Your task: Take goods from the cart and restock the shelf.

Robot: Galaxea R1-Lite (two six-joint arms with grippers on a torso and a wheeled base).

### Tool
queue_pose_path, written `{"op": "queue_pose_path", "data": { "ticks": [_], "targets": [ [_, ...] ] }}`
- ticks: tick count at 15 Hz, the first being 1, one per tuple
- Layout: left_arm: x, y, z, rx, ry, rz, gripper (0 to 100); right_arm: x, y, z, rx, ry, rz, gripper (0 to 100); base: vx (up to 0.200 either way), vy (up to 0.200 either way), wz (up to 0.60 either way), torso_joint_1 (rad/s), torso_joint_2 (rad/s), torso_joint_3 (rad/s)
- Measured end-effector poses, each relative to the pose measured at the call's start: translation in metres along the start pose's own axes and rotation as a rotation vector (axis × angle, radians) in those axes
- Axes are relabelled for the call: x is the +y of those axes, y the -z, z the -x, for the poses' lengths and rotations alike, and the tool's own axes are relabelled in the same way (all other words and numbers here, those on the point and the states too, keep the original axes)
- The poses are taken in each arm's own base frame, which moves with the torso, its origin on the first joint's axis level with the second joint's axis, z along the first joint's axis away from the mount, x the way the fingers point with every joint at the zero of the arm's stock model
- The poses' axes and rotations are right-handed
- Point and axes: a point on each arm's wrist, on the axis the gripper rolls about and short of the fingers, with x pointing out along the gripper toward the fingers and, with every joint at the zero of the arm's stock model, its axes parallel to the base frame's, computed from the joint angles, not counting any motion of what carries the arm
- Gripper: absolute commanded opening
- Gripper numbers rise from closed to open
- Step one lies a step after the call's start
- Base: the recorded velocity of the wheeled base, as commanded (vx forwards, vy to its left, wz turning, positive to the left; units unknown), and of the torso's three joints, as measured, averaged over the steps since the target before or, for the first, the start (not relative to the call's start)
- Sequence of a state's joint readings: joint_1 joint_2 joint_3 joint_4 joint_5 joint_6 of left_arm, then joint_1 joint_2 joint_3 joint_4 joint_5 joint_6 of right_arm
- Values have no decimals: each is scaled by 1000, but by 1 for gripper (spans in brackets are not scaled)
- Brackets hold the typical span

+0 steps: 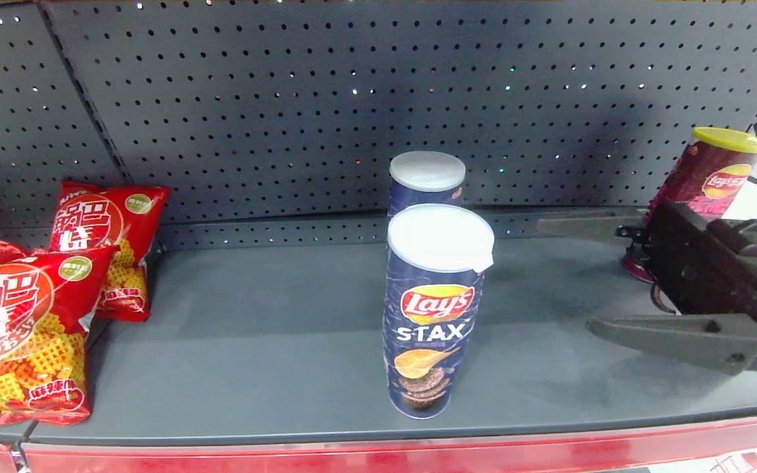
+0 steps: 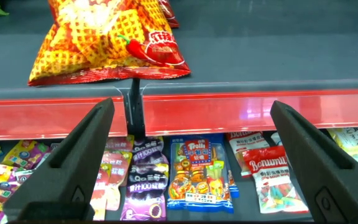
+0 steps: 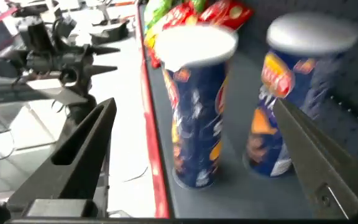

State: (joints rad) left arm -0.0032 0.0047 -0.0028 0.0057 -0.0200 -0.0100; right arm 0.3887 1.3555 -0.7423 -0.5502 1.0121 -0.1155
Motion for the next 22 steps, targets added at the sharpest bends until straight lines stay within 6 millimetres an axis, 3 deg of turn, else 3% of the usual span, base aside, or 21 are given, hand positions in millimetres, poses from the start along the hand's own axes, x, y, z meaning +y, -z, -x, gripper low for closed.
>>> {"op": "queue_pose_path", "data": {
  "ticks": [6, 10, 13, 17, 20, 22],
  "targets": [
    [0, 0, 0, 0, 0, 0, 100, -9, 17, -9, 37, -15, -21, 100, 0, 0, 0, 0, 0, 0],
    [0, 0, 0, 0, 0, 0, 100, 10, 23, 3, 43, -7, -26, 100, 0, 0, 0, 0, 0, 0],
    [0, 0, 0, 0, 0, 0, 100, 42, 26, 23, 31, 10, -6, 100, 0, 0, 0, 0, 0, 0],
    [0, 0, 0, 0, 0, 0, 100, 98, 34, 61, -27, 45, 68, 100, 0, 0, 0, 0, 0, 0],
    [0, 0, 0, 0, 0, 0, 100, 140, 54, 90, -74, 143, 140, 100, 0, 0, 0, 0, 0, 0],
    [0, 0, 0, 0, 0, 0, 100, 163, 76, 103, -106, 322, 180, 100, 0, 0, 0, 0, 0, 0]
  ]
}}
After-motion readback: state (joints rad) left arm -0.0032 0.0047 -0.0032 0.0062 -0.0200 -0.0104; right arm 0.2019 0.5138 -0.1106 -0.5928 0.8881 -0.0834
